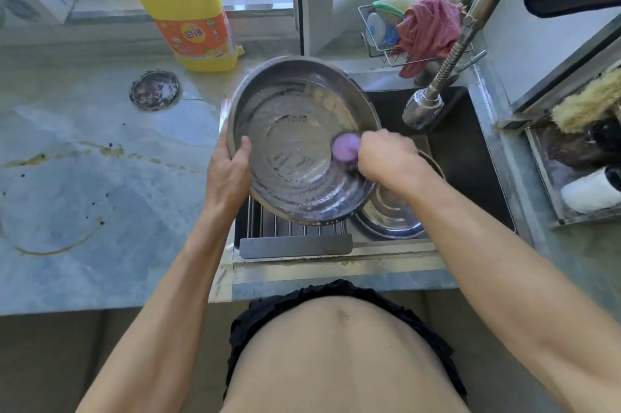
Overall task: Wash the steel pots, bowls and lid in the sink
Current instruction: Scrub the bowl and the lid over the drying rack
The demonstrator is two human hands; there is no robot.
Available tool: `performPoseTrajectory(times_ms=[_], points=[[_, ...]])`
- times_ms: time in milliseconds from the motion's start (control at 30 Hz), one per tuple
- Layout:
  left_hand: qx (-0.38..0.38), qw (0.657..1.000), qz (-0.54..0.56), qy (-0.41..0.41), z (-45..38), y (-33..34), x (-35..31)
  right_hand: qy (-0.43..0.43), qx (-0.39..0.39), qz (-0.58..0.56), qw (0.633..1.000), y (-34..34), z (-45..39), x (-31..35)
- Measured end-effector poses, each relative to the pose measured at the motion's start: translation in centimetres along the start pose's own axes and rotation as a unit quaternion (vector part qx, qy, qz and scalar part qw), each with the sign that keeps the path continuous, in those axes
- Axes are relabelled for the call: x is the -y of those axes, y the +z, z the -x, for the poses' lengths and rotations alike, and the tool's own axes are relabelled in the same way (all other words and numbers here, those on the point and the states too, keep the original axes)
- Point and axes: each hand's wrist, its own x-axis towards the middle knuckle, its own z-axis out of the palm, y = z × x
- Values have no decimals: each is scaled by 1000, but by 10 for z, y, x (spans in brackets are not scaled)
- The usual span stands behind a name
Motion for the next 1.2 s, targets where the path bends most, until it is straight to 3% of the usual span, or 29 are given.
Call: performPoseTrajectory(times_ms=[100,233,333,400,500,600,700,833,900,967,1067,1200], points=[[59,997,-38,23,10,13,-3,4,-114,-56,992,1,-21,23],[38,998,-54,16,1,15,-8,-219,-169,13,961,20,-17,44],[25,995,-101,-12,-13,7,-10,-313,-186,74,928,22,-16,38],[41,992,-119,-26,-20,3,-14,-360,-237,84,898,22,-21,35],[97,986,-130,-25,-26,-3,-20,-327,-337,143,871,11,-28,36],[118,981,-151,-27,-29,-10,-22,-191,-270,153,931,-2,-34,26],[56,992,-114,-9,-30,-16,-23,-79,-190,129,970,-1,-35,7],[-62,994,-90,14,-22,-1,-25,-58,7,22,998,-6,-15,15],[-97,993,-65,13,-16,9,-25,-95,118,-58,987,-7,-5,26],[-113,993,-24,11,-13,14,-19,-125,181,-142,965,2,1,35],[-123,992,27,15,-11,16,-10,-134,194,-167,957,9,5,36],[-108,992,53,33,-4,13,0,-92,136,-9,986,1,6,14]])
